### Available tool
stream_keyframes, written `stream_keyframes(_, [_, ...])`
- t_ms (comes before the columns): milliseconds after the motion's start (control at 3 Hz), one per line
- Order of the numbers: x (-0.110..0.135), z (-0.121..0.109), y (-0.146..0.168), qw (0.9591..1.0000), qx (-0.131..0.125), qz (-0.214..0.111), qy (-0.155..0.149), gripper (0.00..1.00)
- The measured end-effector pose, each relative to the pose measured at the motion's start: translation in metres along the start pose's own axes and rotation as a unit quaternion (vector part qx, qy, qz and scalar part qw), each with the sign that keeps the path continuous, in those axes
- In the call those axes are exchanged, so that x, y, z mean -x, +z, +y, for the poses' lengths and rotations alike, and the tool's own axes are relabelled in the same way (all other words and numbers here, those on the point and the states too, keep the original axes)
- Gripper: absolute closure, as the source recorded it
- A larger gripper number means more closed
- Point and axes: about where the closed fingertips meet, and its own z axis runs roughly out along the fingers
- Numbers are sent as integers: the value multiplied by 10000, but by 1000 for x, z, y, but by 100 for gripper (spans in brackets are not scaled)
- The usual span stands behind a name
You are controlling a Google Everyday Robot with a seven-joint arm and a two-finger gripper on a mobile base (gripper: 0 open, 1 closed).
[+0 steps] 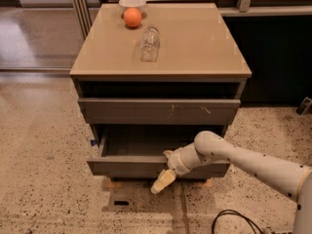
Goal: Open middle drawer
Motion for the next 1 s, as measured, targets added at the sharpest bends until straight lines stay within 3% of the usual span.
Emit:
stream_keyframes(333, [-3,18,-6,9999,54,66,58,0])
stream_keyframes(667, [-9,81,-45,9988,97,171,446,0])
stream_keyframes(1000, [-9,81,-45,9988,98,171,446,0])
